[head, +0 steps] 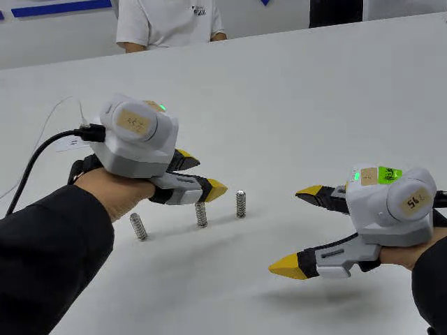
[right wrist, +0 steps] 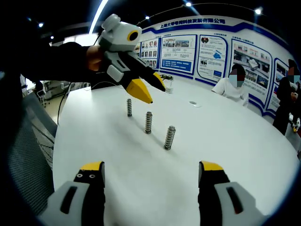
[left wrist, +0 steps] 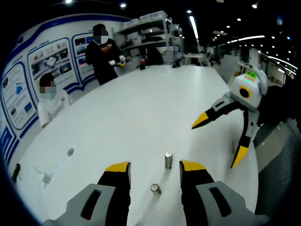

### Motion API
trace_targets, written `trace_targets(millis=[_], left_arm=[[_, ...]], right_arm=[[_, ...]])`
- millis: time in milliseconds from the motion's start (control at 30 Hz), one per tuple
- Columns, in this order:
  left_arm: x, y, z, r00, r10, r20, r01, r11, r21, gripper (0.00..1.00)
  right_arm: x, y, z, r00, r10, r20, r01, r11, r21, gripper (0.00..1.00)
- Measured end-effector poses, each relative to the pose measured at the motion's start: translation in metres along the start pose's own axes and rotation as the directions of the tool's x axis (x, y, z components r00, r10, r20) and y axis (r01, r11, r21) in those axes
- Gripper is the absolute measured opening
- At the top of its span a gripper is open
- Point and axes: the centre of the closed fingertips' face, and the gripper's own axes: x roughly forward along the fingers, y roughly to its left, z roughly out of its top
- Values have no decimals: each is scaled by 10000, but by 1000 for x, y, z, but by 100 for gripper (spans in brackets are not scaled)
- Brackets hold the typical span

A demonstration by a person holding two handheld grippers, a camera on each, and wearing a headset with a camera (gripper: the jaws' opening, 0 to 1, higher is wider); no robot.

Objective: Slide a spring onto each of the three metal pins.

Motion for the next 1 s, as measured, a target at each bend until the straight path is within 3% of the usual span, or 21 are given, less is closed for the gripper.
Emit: trace_targets(millis=[200, 800, 1000], left_arm=[[-13, 6, -4, 9996, 246, 160, -242, 9994, -234, 43], [-48, 28, -31, 9941, 1010, 406, -966, 9904, -984, 47], [-59, 29, -46, 9926, 1156, 375, -1106, 9872, -1150, 48]], right_arm=[[1, 2, 0, 10000, 44, -25, -44, 10000, -35, 83], [4, 7, -2, 9997, 164, -166, -165, 9998, -93, 83], [5, 8, -3, 9995, 215, -221, -218, 9997, -107, 83]])
